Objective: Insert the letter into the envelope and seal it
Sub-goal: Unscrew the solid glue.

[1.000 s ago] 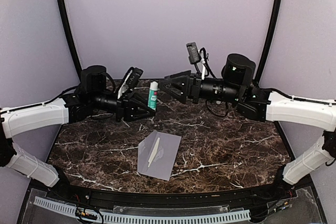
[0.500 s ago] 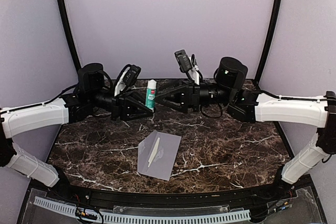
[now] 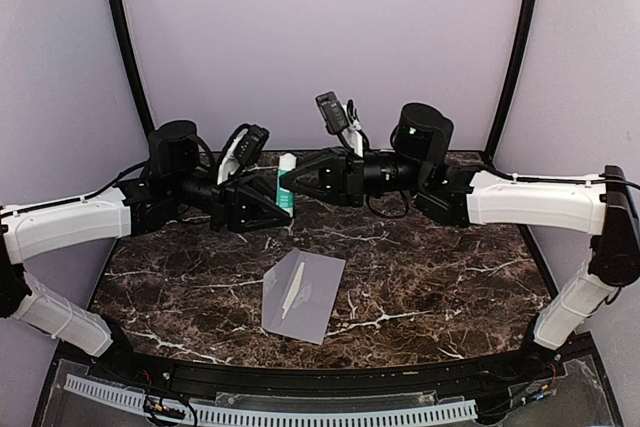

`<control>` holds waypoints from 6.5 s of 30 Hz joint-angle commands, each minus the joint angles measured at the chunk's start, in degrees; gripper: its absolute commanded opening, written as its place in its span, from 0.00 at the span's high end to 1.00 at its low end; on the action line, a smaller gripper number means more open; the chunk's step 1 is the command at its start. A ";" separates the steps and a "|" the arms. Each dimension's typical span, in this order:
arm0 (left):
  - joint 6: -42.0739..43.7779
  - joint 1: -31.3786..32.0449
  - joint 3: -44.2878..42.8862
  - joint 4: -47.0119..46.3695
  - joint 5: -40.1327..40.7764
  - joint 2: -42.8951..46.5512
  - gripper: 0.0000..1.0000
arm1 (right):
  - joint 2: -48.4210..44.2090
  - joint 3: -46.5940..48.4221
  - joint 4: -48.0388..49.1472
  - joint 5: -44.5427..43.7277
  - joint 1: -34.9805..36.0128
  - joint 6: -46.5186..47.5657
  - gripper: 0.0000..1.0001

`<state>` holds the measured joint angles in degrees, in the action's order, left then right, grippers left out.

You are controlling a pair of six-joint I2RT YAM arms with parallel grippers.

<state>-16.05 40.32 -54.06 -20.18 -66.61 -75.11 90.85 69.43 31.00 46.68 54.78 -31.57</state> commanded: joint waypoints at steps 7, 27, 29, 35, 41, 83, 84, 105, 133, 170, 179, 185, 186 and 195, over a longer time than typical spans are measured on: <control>2.44 0.03 0.19 1.16 4.31 1.20 1.00 | -2.80 -0.72 -0.51 -3.51 1.00 1.54 0.94; 8.31 0.03 1.11 9.24 33.30 5.64 1.00 | 0.86 9.65 -27.62 -43.34 7.31 6.29 0.96; 8.40 0.03 1.35 9.61 35.84 5.89 1.00 | 1.87 10.82 -29.11 -46.07 7.87 4.29 0.96; 8.30 0.03 1.43 10.85 40.94 6.14 1.00 | 6.15 16.06 -36.26 -54.41 9.42 1.32 0.96; 7.89 0.03 1.02 11.57 41.87 5.54 1.00 | 8.41 20.12 -40.19 -60.34 11.38 -0.29 0.96; 9.00 1.81 0.80 5.85 12.56 6.03 1.00 | -6.06 -3.78 -2.21 -10.41 3.54 4.31 0.43; 9.02 1.89 0.82 5.90 12.56 5.98 1.00 | -5.99 -3.58 -2.16 -10.38 3.49 4.34 0.45; 10.96 3.00 2.28 7.41 26.06 8.46 1.00 | -4.56 -3.07 -3.72 -17.49 5.43 5.72 0.84; 12.07 2.95 0.02 14.54 44.32 6.62 1.00 | 3.21 8.30 -26.72 -57.53 12.44 0.31 0.94; 5.22 2.15 -0.24 4.10 6.08 4.39 1.00 | -11.48 -7.37 -2.18 -16.27 3.86 5.61 0.16; 5.17 2.22 -0.40 4.27 5.49 4.08 1.00 | -8.29 -6.14 1.93 -11.72 4.03 3.54 0.45; 5.02 2.31 -0.49 4.28 5.12 3.57 1.00 | -6.32 -4.82 1.48 -10.97 4.68 3.84 0.64; 5.00 2.31 -0.49 4.32 4.98 3.44 1.00 | -6.15 -4.57 1.18 -11.15 4.76 4.02 0.67; 6.90 2.24 0.21 5.62 13.16 5.15 1.00 | -7.05 -4.83 -1.60 -17.02 5.42 5.64 0.91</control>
<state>-11.16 42.65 -53.21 -14.50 -59.46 -71.68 84.64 63.09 29.34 32.62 59.13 -26.24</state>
